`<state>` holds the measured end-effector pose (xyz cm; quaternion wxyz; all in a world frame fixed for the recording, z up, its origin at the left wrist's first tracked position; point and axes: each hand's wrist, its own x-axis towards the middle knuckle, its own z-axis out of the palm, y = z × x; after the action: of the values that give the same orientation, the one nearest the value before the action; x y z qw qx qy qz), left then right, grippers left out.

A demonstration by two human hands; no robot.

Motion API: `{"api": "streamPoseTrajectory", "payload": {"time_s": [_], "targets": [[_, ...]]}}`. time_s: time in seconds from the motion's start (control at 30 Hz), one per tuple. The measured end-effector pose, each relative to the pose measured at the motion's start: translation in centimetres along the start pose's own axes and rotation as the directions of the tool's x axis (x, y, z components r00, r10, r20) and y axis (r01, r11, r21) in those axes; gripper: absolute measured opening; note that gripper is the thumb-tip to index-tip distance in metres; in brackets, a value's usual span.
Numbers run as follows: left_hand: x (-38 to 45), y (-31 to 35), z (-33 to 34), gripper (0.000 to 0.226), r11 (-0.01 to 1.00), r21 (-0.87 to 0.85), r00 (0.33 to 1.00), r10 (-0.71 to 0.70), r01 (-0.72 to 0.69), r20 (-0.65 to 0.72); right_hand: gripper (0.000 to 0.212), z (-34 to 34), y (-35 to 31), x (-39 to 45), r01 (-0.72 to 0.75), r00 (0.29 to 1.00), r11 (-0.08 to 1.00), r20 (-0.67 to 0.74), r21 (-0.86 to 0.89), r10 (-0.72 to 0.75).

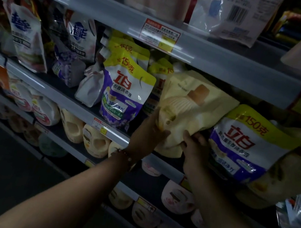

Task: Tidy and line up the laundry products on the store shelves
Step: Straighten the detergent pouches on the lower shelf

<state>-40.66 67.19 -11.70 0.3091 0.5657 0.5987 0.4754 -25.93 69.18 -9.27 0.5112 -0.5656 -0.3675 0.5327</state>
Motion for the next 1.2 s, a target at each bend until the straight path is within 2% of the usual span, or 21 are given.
{"api": "streamPoseTrajectory", "payload": {"time_s": [0.07, 0.23, 0.33, 0.4, 0.5, 0.63, 0.7, 0.77, 0.83, 0.87, 0.97, 1.1, 1.2], "targets": [[-1.0, -0.5, 0.9, 0.089, 0.995, 0.095, 1.0, 0.012, -0.01, -0.02, 0.035, -0.7, 0.1, 0.3, 0.041, 0.999, 0.998, -0.012, -0.054, -0.041], [-1.4, -0.7, 1.7, 0.088, 0.991, 0.134, 0.997, 0.017, -0.007, -0.079, 0.053, -0.4, 0.0, -0.7, 0.092, 0.995, 0.962, -0.01, -0.257, -0.098], [-1.6, -0.5, 1.3, 0.09, 0.981, 0.194, 0.998, 0.005, 0.006, -0.056, 0.035, -0.6, -0.1, -1.7, 0.15, 0.988, 0.918, 0.038, -0.368, -0.147], [-1.8, -0.3, 1.4, 0.089, 0.973, 0.231, 0.999, 0.006, 0.006, -0.05, 0.034, -1.1, -0.2, -1.9, 0.183, 0.983, 0.896, 0.098, -0.404, -0.157], [-2.3, 0.1, 1.2, 0.084, 0.954, 0.299, 0.997, 0.043, -0.023, -0.062, 0.048, -1.7, -0.8, -2.6, 0.217, 0.965, 0.887, 0.229, -0.407, -0.13], [-4.5, 1.2, 0.6, 0.075, 0.883, 0.463, 0.995, 0.095, -0.078, -0.013, 0.056, -3.1, -1.5, -4.2, 0.264, 0.916, 0.844, 0.394, -0.467, -0.068], [-6.0, 1.8, 0.3, 0.073, 0.823, 0.556, 0.993, 0.116, -0.117, 0.038, 0.056, -4.0, -1.3, -5.2, 0.352, 0.893, 0.763, 0.439, -0.542, -0.1], [-7.5, 2.4, 0.1, 0.074, 0.757, 0.645, 0.994, 0.075, -0.107, 0.077, 0.07, -5.0, -0.6, -6.2, 0.503, 0.846, 0.592, 0.499, -0.63, -0.187], [-8.9, 2.6, -0.4, 0.075, 0.7, 0.712, 0.994, -0.021, -0.064, 0.11, 0.081, -6.2, 0.4, -6.9, 0.638, 0.764, 0.432, 0.596, -0.638, -0.247], [-9.7, 2.5, -0.8, 0.076, 0.672, 0.74, 0.99, -0.07, -0.045, 0.124, 0.082, -6.7, 0.8, -7.2, 0.664, 0.74, 0.398, 0.633, -0.633, -0.229], [-12.3, 2.2, -1.9, 0.079, 0.613, 0.79, 0.969, -0.208, 0.021, 0.136, 0.083, -7.9, 2.4, -7.9, 0.662, 0.724, 0.397, 0.679, -0.636, -0.119], [-15.6, 1.3, -2.5, 0.079, 0.549, 0.829, 0.96, -0.275, 0.104, 0.061, 0.082, -8.1, 4.2, -8.7, 0.732, 0.661, 0.245, 0.75, -0.635, -0.032], [-17.8, 1.3, -3.0, 0.076, 0.523, 0.842, 0.962, -0.274, 0.135, 0.016, 0.083, -7.5, 3.8, -9.8, 0.754, 0.623, 0.195, 0.777, -0.627, 0.09]]}}
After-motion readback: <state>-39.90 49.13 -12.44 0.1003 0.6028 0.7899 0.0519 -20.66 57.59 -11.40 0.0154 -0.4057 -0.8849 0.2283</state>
